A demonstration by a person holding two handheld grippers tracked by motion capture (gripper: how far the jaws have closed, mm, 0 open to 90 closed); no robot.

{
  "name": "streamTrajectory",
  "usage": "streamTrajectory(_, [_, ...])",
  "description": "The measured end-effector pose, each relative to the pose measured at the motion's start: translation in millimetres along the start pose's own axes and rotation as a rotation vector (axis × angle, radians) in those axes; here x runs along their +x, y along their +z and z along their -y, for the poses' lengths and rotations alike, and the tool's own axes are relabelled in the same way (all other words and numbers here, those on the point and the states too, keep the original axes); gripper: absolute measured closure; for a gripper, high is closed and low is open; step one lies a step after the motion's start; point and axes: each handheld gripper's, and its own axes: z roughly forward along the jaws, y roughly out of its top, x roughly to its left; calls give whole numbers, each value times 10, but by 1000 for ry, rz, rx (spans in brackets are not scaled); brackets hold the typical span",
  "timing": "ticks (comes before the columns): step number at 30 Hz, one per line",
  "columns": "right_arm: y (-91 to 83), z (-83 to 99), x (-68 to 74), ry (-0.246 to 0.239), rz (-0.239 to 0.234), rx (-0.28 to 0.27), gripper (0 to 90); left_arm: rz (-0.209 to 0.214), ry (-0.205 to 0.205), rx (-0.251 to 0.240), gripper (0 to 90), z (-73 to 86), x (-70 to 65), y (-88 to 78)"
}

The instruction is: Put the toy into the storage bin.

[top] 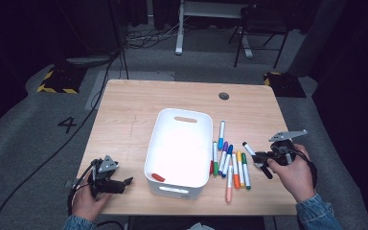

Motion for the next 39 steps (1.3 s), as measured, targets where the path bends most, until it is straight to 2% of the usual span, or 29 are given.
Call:
streamTrajectory(9, [-172,-232,175,-35,-44,-41,767,-4,0,0,149,-1,2,-2])
streamTrajectory(20, [-258,-518,324,-95,-100,-65,767,-7,-1,-1,153,0,2,-2])
streamTrajectory(29, [-172,-793,550,-177,-157,-66,767,-7,-1,0,152,0,2,-3])
streamTrajectory(30, [-162,-823,587,-171,-166,-66,767,-4,-4,-1,152,1,0,-1])
streamTrajectory(39, [-42,-1039,852,-234,-222,-73,767,-4,-4,-2,152,2,1,-1])
